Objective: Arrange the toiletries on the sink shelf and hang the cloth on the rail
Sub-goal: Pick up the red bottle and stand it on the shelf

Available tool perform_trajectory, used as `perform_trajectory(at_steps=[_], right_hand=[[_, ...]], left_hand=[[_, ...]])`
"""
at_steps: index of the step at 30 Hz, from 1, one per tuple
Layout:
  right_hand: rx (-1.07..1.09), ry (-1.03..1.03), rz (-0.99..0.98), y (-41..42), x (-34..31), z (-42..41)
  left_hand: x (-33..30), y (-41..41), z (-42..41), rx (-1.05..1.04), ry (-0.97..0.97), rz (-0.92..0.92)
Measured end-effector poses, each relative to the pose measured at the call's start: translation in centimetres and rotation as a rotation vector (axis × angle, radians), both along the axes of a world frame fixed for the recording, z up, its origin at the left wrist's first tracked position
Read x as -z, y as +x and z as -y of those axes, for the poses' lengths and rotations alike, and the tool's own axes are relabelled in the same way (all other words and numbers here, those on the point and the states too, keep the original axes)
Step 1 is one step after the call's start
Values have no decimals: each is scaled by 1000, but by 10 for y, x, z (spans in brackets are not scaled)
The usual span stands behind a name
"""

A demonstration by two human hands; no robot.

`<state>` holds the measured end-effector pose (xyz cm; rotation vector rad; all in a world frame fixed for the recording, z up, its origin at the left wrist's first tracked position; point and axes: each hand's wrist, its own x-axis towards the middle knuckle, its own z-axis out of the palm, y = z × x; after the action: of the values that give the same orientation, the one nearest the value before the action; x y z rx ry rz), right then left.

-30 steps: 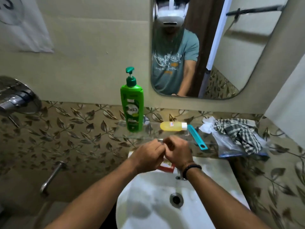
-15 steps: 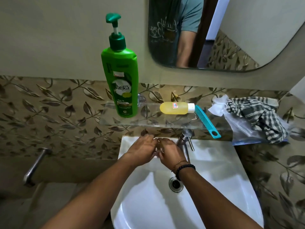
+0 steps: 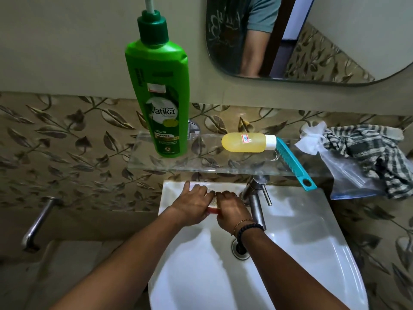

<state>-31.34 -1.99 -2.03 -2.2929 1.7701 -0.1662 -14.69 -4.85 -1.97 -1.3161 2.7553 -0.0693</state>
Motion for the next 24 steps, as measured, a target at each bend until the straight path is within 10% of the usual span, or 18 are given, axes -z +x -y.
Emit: perform_trajectory(at_steps=[24], right_hand=[[-131,-258,925,-14,-220,-47]], left_hand=[[-338,-10,-79,144,-350,-434]])
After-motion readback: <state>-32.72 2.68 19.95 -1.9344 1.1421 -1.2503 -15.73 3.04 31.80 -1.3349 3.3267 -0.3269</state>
